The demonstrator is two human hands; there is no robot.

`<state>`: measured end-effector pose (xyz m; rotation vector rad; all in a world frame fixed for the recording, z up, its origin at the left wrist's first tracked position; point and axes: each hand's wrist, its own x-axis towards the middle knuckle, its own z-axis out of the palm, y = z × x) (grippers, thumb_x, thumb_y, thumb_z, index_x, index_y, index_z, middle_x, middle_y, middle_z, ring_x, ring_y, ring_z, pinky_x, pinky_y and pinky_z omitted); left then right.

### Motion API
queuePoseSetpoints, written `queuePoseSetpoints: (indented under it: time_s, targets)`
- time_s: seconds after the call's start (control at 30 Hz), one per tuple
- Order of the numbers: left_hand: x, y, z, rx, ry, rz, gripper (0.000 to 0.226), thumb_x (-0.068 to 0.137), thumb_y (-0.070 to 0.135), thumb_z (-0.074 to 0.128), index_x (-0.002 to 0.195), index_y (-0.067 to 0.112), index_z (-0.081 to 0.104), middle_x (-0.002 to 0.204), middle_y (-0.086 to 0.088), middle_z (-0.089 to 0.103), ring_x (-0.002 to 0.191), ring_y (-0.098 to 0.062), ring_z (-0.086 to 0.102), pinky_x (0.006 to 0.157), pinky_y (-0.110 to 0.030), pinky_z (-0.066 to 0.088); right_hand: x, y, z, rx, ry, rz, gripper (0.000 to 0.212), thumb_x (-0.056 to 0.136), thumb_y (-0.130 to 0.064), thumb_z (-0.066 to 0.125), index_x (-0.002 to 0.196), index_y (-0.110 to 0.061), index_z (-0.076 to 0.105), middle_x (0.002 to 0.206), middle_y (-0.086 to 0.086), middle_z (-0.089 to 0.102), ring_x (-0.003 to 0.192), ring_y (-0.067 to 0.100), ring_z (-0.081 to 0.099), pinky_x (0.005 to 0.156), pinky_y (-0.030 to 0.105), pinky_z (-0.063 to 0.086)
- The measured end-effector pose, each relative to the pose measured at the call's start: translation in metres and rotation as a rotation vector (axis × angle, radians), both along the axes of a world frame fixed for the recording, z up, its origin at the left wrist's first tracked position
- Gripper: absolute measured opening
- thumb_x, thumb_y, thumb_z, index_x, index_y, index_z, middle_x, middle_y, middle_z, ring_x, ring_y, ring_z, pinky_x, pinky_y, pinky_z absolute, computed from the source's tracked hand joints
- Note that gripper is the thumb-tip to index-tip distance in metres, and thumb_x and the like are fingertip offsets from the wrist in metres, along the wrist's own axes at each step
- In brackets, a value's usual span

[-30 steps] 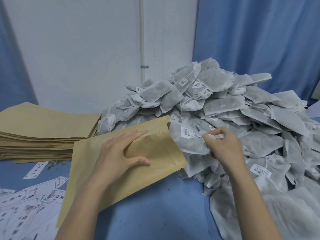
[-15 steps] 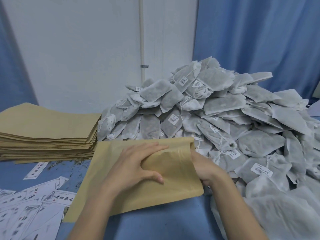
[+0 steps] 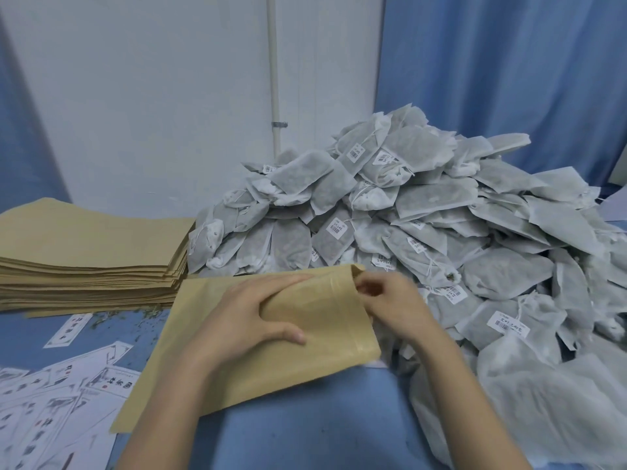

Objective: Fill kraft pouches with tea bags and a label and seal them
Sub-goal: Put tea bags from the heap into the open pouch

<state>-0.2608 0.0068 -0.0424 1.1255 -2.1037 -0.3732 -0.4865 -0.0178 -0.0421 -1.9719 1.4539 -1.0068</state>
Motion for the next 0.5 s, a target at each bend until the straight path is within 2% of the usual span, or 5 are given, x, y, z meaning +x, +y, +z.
queuePoseSetpoints:
  time_s: [0.13, 0.23, 0.3, 0.37, 0.5]
  targets:
    - [0.007, 0.002, 0.008, -0.036, 0.055, 0.047, 0.068, 0.051, 0.047, 0.081, 0.107, 0.070, 0.050, 0.115, 0.046, 0.051, 0.112, 0.019, 0.045, 0.090, 0.000, 0.030, -0.019, -0.008, -0.019, -0.076, 0.409, -0.286, 0.037, 0.078, -0.026, 0.067, 0.113, -0.022, 0.055, 0.119, -0.002, 0.048, 0.109, 0.016, 0.047, 0.081, 0.022, 0.036]
    - [0.006, 0.004, 0.015, -0.055, -0.053, 0.017, 0.065, 0.052, 0.047, 0.085, 0.111, 0.058, 0.059, 0.115, 0.035, 0.059, 0.111, 0.010, 0.052, 0.097, -0.017, 0.037, -0.013, -0.011, -0.030, -0.062, 0.563, -0.249, 0.047, 0.078, -0.033, 0.068, 0.120, -0.020, 0.051, 0.122, 0.000, 0.045, 0.114, 0.018, 0.045, 0.088, 0.029, 0.044]
    - [0.005, 0.005, 0.016, -0.062, -0.066, 0.017, 0.064, 0.055, 0.040, 0.086, 0.112, 0.052, 0.059, 0.113, 0.030, 0.062, 0.109, 0.007, 0.053, 0.098, -0.021, 0.039, -0.011, -0.009, -0.025, -0.025, 0.546, -0.245, 0.038, 0.079, -0.028, 0.067, 0.115, -0.020, 0.056, 0.117, 0.001, 0.052, 0.104, 0.019, 0.053, 0.083, 0.031, 0.047]
    - [0.007, 0.008, 0.016, -0.045, -0.032, 0.036, 0.067, 0.057, 0.030, 0.088, 0.108, 0.059, 0.056, 0.113, 0.037, 0.058, 0.110, 0.013, 0.049, 0.096, -0.010, 0.034, -0.014, -0.005, -0.019, -0.027, 0.464, -0.271, 0.031, 0.079, -0.027, 0.068, 0.109, -0.020, 0.062, 0.109, 0.003, 0.061, 0.098, 0.020, 0.057, 0.078, 0.028, 0.045]
    - [0.020, 0.014, 0.012, -0.026, 0.055, 0.081, 0.072, 0.056, 0.022, 0.089, 0.100, 0.069, 0.054, 0.111, 0.048, 0.051, 0.107, 0.023, 0.045, 0.085, 0.003, 0.029, -0.036, 0.010, 0.005, -0.175, 0.070, -0.453, 0.031, 0.082, -0.031, 0.067, 0.108, -0.017, 0.060, 0.098, 0.007, 0.068, 0.090, 0.028, 0.063, 0.078, 0.032, 0.045]
